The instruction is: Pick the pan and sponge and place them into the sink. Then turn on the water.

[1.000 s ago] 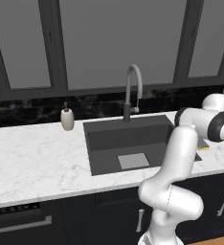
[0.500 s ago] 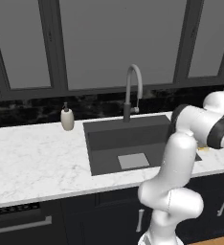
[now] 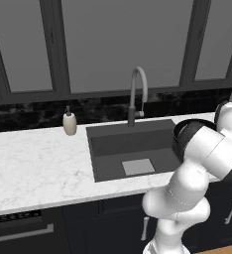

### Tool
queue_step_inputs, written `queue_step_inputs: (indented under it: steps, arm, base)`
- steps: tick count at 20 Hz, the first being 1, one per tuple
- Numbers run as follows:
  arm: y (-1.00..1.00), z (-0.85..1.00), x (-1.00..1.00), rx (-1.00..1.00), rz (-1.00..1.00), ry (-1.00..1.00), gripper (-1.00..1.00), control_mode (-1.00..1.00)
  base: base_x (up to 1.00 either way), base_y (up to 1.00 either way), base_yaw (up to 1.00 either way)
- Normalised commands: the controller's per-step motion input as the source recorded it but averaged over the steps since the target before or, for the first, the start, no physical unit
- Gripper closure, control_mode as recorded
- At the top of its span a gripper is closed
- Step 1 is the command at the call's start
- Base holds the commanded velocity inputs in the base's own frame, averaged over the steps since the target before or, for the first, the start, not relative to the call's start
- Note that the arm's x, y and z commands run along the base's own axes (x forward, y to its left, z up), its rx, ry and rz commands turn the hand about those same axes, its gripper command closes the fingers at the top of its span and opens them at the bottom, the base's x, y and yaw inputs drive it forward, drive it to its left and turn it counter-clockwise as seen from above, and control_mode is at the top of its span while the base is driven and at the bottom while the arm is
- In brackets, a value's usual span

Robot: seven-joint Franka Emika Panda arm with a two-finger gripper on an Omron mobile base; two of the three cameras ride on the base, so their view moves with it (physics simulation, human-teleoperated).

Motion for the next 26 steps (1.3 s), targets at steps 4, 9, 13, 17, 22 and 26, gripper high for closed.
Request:
queue_step_inputs:
  steps: [4, 9, 13, 17, 22, 26]
  arm:
    - [0.27, 0.17, 0.0, -0.13, 0.39, 0.0, 1.0, -1.0]
    - [0.19, 0.08, 0.0, -0.07, 0.37, 0.0, 1.0, -1.0]
    - [0.2, 0.0, 0.0, 0.0, 0.19, 0.0, 1.0, -1.0]
    - [0.39, 0.01, 0.02, 0.0, 0.25, 0.0, 1.0, -1.0]
    - [0.31, 0.14, 0.26, 0.0, 0.13, 0.0, 1.0, -1.0]
    - [0.1, 0.0, 0.29, 0.0, 0.0, 0.0, 1.0, -1.0]
  base:
    - [0.0, 0.0, 0.0]
    - [0.0, 0.0, 0.0]
    - [0.0, 0.0, 0.0]
    - [0.0, 0.0, 0.0]
    - [0.0, 0.0, 0.0]
    - [0.0, 0.0, 0.0]
